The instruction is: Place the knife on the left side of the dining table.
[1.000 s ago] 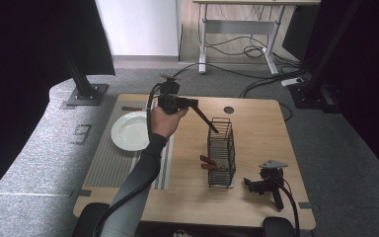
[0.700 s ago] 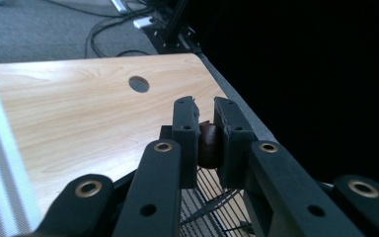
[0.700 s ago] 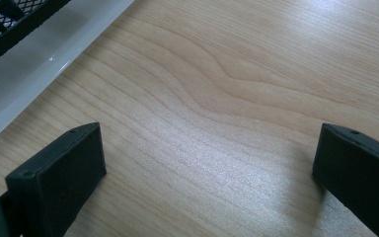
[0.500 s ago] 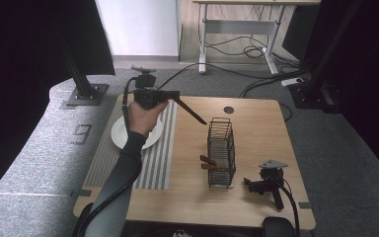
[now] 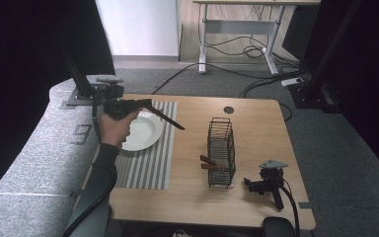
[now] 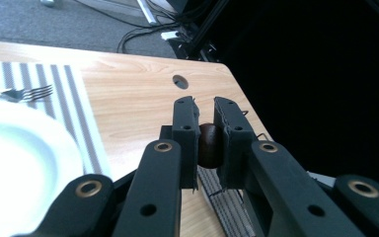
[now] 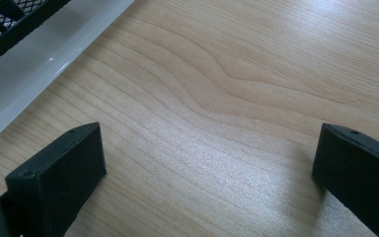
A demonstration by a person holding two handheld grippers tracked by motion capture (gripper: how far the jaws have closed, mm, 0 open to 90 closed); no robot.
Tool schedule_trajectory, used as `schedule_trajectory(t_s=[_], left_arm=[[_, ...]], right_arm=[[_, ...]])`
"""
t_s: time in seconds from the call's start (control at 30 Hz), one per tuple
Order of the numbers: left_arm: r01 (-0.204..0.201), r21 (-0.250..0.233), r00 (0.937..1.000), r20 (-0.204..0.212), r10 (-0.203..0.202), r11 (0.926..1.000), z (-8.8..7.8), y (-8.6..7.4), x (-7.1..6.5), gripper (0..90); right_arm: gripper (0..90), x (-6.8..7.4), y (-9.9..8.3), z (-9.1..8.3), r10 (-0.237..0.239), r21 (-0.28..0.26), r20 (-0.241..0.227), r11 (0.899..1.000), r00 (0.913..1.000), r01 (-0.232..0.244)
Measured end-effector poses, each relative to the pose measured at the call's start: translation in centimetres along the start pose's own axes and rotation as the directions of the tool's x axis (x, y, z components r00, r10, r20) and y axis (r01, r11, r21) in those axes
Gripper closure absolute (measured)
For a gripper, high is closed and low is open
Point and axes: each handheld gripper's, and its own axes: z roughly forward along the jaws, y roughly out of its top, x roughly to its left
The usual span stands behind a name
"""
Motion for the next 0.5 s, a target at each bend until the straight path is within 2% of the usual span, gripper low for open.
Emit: schedule_trajectory(t_s=[0.23,0.4,0.43,0.47,0.5], left_arm=[[0.021,0.004,0.9995,-0.025,-0.021,0.9998,-1.2,-1.6,1.7,80.1],[0.065,0.011,0.9972,-0.036,-0.065,0.9978,-1.6,-3.3,3.7,80.1],[0.065,0.011,0.9972,-0.036,-0.065,0.9978,-1.6,-3.3,3.7,80.1],[0.083,0.012,0.9958,-0.041,-0.082,0.9965,-1.7,-3.9,4.4,80.1],[0.083,0.012,0.9958,-0.041,-0.082,0.9965,-1.7,-3.9,4.4,80.1]], right_arm=[[0.0,0.0,0.0,0.0,-0.001,-0.001,0.0,1.0,1.0,0.001],[0.0,0.0,0.0,0.0,0.0,-0.002,0.001,1.0,1.0,0.0],[0.0,0.0,0.0,0.0,0.0,-0.002,0.001,1.0,1.0,0.0],[0.0,0.0,0.0,0.0,-0.001,0.0,0.0,1.0,1.0,0.001],[0.0,0.0,0.0,0.0,-0.001,0.0,0.0,1.0,1.0,0.001]])
